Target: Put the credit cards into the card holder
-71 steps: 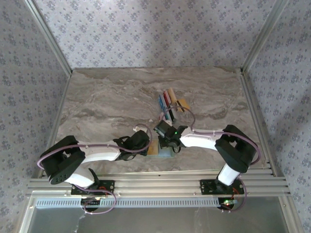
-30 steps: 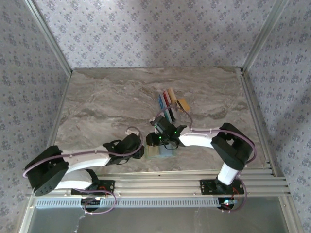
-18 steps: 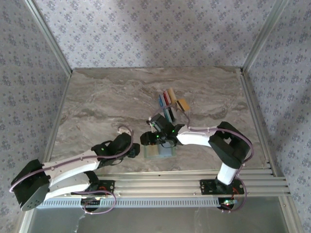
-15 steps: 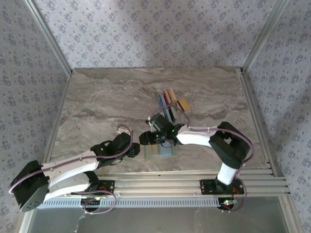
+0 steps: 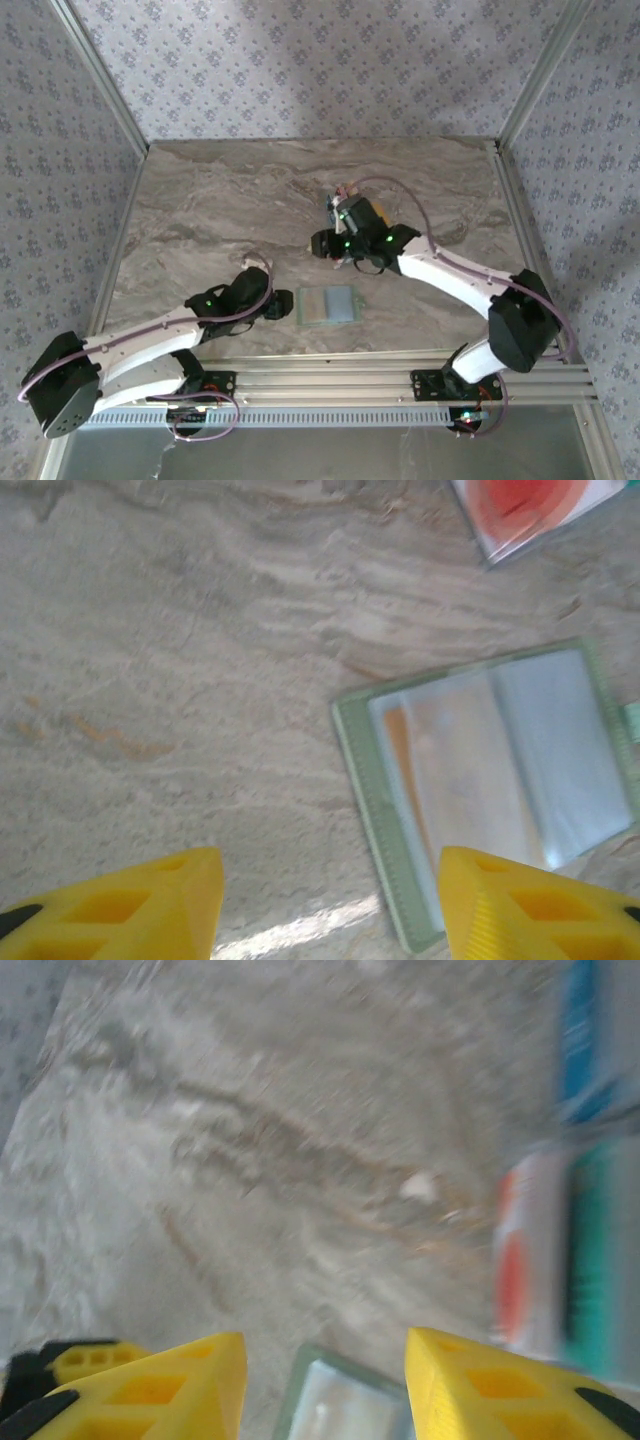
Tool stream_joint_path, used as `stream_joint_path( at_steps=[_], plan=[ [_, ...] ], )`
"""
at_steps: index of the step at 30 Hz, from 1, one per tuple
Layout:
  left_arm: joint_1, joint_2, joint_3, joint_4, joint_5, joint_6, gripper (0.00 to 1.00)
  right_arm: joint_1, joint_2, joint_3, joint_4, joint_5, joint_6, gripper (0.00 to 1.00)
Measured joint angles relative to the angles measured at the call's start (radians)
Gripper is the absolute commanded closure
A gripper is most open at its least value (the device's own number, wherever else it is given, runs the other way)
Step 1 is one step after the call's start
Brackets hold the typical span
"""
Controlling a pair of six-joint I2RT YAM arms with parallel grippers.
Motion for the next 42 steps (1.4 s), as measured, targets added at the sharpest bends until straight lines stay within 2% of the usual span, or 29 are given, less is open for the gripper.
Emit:
stream_joint_path(
  at_steps=[4, 9, 18, 27, 35, 42],
  plan=[
    [0.043, 0.054, 0.073, 0.021, 0.038, 0.013, 0.36, -0.125, 0.005, 0.069, -0.065, 0.051, -0.027, 0.54],
    [0.141, 0.173, 0.173, 0.079, 0.138, 0.021, 0.36, -0.259, 0.092, 0.183, -0.093, 0.047, -0.06, 0.49],
    [0.282, 0.46, 0.404, 0.153, 0.296, 0.026, 0.39, -0.393, 0.325, 0.34, -0.102, -0.113, -0.104, 0.5],
    [0.341, 0.763, 0.649, 0.188, 0.426, 0.051, 0.46, -0.43, 0.457, 0.396, -0.068, -0.305, -0.1, 0.56],
    [0.363, 0.917, 0.818, 0.18, 0.485, 0.087, 0.48, -0.431, 0.47, 0.397, -0.004, -0.415, -0.073, 0.64],
    [0.363, 1.013, 0.912, 0.155, 0.523, 0.109, 0.49, -0.432, 0.47, 0.388, 0.026, -0.452, -0.063, 0.65]
  ],
)
